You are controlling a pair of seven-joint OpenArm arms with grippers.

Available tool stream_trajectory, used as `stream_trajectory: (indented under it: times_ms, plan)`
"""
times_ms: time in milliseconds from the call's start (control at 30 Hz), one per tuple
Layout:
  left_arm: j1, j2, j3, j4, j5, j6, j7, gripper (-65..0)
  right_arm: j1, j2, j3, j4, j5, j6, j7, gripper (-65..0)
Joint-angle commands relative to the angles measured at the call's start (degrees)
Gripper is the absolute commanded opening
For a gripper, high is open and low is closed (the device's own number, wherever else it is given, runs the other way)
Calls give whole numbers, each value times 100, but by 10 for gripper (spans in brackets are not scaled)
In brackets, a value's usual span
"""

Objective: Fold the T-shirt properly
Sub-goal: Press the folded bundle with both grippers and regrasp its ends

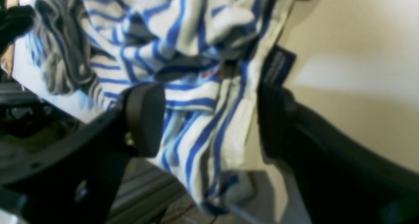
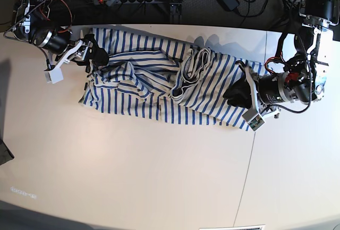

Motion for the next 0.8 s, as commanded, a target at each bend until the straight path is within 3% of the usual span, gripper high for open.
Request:
stream_trajectory:
  times_ms: [0, 767]
  plan:
    - [-92, -66, -39, 81, -94, -43, -87, -504, 15, 26, 48, 22, -15, 433, 59, -207]
    - [-92, -81, -39, 81, -92, -43, 46, -504, 693, -809, 46, -706, -61, 435, 271, -209]
